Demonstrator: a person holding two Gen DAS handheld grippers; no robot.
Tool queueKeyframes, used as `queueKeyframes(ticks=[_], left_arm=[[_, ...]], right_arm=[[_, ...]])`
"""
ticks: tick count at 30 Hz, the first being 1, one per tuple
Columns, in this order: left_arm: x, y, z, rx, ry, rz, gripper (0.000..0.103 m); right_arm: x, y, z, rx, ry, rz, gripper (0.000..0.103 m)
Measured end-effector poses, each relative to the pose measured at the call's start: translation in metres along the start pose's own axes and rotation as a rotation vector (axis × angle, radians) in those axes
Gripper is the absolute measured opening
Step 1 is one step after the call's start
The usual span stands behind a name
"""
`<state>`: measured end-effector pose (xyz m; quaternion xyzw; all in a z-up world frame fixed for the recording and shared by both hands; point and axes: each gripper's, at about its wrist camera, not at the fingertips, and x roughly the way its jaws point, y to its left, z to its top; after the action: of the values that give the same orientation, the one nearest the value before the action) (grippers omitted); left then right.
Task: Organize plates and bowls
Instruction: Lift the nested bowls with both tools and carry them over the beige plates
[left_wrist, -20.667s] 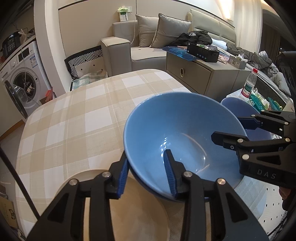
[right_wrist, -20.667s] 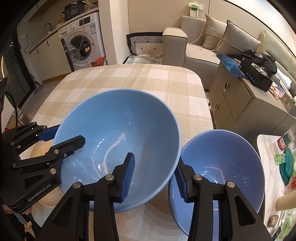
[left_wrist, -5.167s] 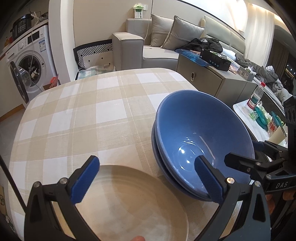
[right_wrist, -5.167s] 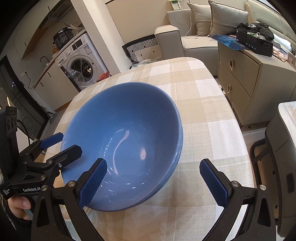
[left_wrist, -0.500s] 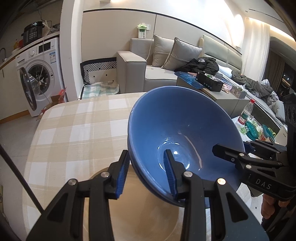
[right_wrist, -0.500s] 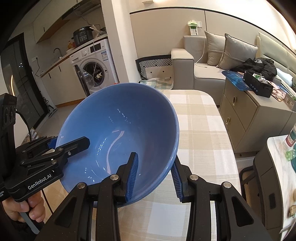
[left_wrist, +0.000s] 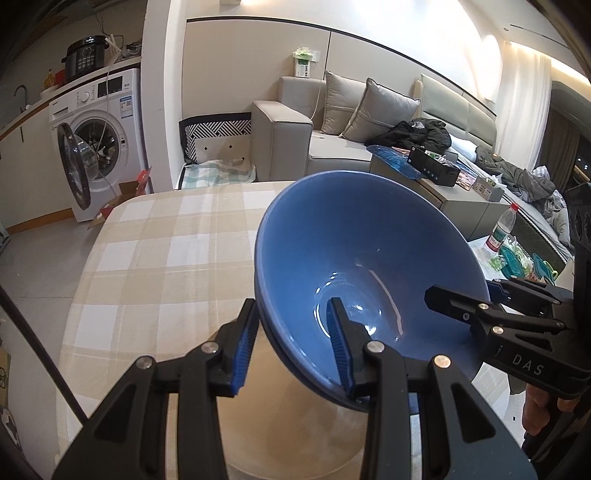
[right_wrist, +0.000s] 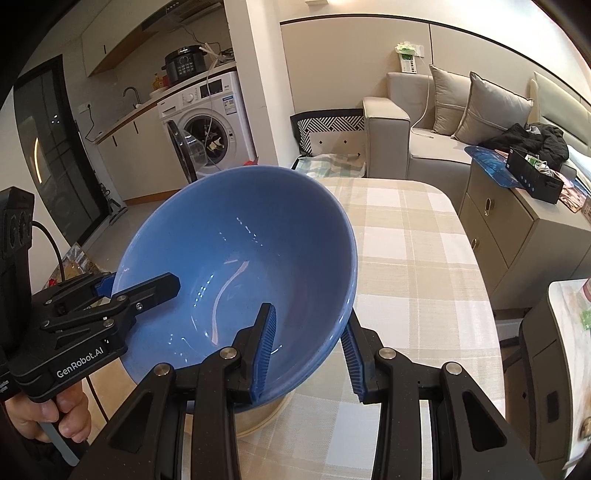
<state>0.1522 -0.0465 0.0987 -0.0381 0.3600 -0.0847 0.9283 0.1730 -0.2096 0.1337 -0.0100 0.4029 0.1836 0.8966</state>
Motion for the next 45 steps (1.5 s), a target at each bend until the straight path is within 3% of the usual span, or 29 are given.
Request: queueKeyframes(ticks=[19, 45], left_arm=[[-0.021, 0.028, -0.036, -0.059, 0.034, 0.068, 0.037], [-0.011, 0.043, -0.057, -0.082, 0.106, 0.090, 0.037]], right_arm=[[0.017, 0.037, -0.021, -0.034, 0.064, 0.070, 0.035], [0.039, 0.052, -0.035, -0.040, 0.134, 0.085, 0.035]])
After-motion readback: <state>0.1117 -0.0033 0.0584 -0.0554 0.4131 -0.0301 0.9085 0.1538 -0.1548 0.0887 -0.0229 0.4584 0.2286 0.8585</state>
